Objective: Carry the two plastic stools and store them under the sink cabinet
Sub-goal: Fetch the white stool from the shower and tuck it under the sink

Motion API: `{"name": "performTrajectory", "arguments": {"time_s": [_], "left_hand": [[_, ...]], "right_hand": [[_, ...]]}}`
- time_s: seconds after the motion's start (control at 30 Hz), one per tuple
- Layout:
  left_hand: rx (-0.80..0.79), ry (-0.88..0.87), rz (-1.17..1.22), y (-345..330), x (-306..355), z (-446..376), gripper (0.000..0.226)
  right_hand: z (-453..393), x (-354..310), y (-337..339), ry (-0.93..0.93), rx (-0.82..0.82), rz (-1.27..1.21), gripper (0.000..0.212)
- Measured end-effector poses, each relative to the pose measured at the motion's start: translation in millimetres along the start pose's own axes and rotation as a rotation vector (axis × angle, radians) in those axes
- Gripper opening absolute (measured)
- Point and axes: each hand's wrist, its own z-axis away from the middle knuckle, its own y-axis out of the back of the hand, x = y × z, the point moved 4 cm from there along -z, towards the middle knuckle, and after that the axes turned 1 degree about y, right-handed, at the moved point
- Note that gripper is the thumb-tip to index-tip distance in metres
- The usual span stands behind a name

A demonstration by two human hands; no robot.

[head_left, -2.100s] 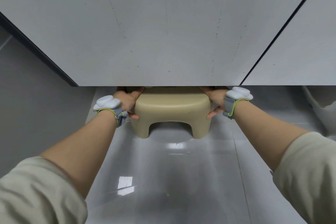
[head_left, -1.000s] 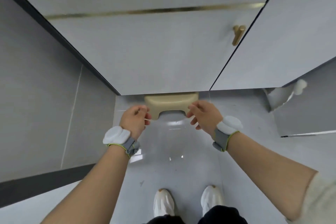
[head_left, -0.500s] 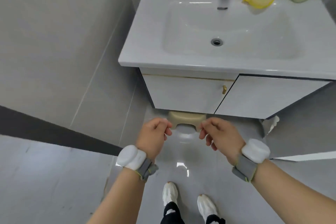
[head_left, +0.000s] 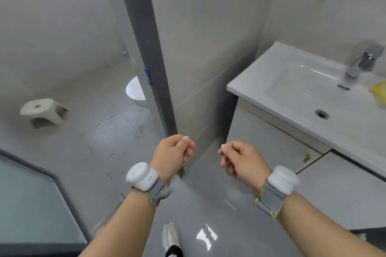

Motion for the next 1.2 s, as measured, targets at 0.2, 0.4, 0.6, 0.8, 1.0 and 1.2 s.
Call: {"name": "performTrajectory", "arguments": {"time_s": [0.2, 0.4, 0.6, 0.8, 1.0, 1.2], "left_hand": [[0.222, 0.053, 0.084, 113, -12, 30, 0.030], [0.393, 0.084, 0.148, 222, -28, 24, 0.030], [0.485, 0.067, 0.159, 334, -42, -4, 0.032], [0.542, 0.067, 0.178, 406, -44, -35, 0.033], [0.575, 0.049, 0.236, 464, -37, -108, 0.033], [0.617, 0.060, 0.235, 504, -32, -173, 0.034]], "right_hand": [[-6, -41, -102, 0.073, -0.223, 0.032, 0.027], [-35, -77, -214, 0.098, -0.372, 0.075, 0.030], [-72, -115, -319, 0.081, -0.437, 0.014, 0.029], [-105, -145, -386, 0.096, -0.465, 0.026, 0.030], [-177, -181, -443, 0.130, -0.491, 0.087, 0.030], [-252, -207, -489, 0.140, -0.539, 0.117, 0.029]]}}
